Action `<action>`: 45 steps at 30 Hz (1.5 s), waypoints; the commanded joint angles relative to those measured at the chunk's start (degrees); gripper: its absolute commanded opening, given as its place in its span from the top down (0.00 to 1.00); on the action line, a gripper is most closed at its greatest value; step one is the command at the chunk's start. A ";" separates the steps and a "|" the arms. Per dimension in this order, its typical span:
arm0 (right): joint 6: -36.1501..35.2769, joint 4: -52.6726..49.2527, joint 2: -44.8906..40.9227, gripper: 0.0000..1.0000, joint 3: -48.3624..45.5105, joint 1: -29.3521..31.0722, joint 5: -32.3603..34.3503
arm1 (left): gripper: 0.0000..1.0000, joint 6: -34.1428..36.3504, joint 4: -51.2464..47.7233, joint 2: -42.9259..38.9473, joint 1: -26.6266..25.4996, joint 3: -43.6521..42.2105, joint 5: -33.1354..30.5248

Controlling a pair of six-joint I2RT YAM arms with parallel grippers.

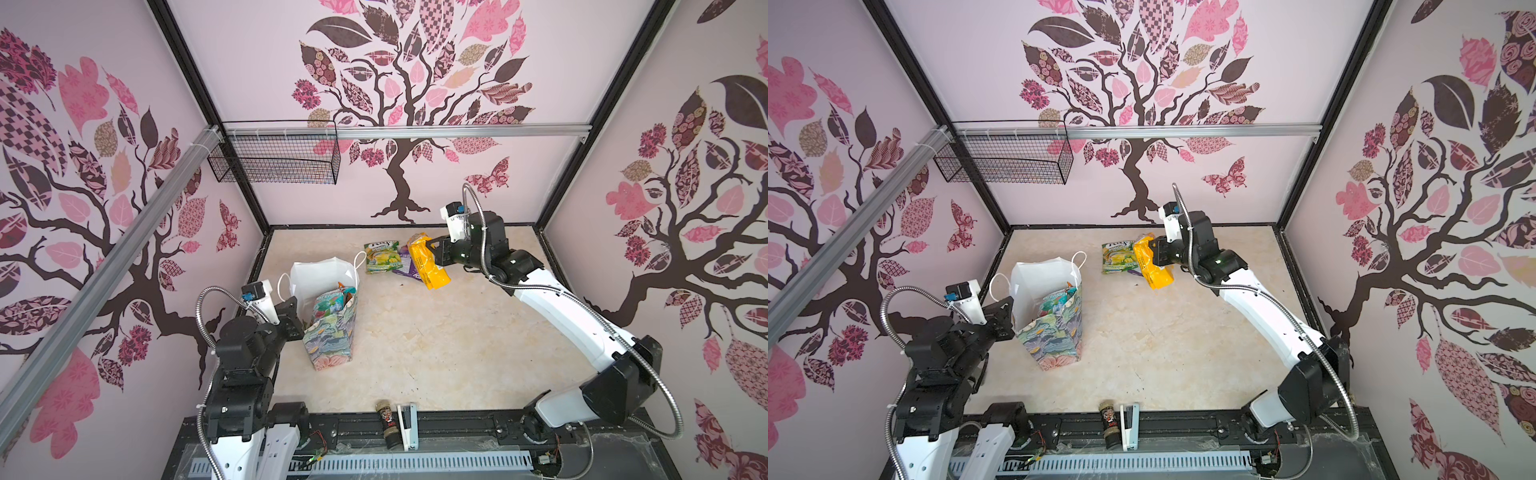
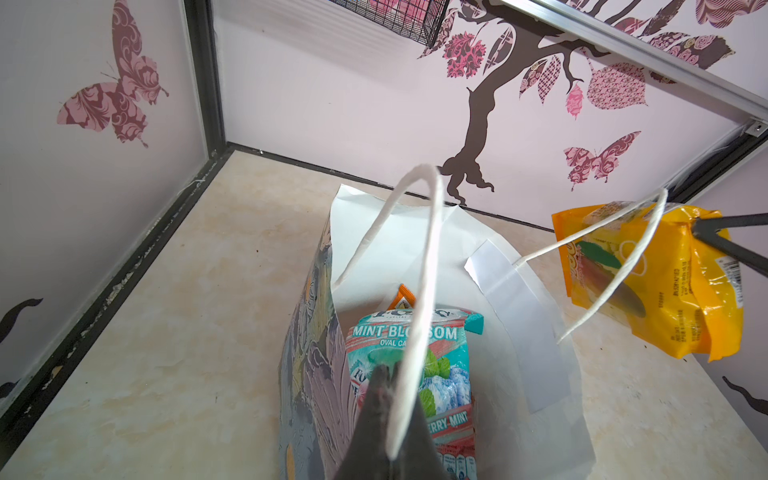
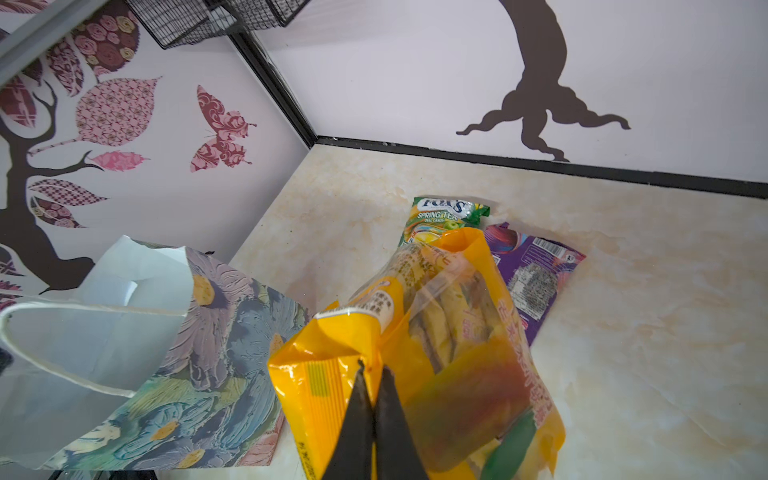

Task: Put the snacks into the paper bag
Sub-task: 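Lift the yellow candy bag with the right gripper toward the paper bag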

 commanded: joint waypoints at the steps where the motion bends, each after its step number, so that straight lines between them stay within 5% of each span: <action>1: -1.38 2.81 -3.03 1.00 7.18 2.09 0.86 | 1.00 0.47 1.42 -0.39 0.18 -0.40 -0.49; 19: 0.73 -0.24 6.49 1.00 28.79 8.12 -1.92 | 1.00 0.40 1.41 -0.58 0.20 -0.53 -0.32; 30: -1.98 -6.33 16.27 1.00 46.70 16.74 -1.62 | 1.00 0.48 1.33 -0.82 0.25 -0.49 -0.48; 45: -3.00 -8.25 22.35 1.00 57.39 23.01 -3.86 | 1.00 0.48 1.36 -0.85 0.32 -0.49 -0.33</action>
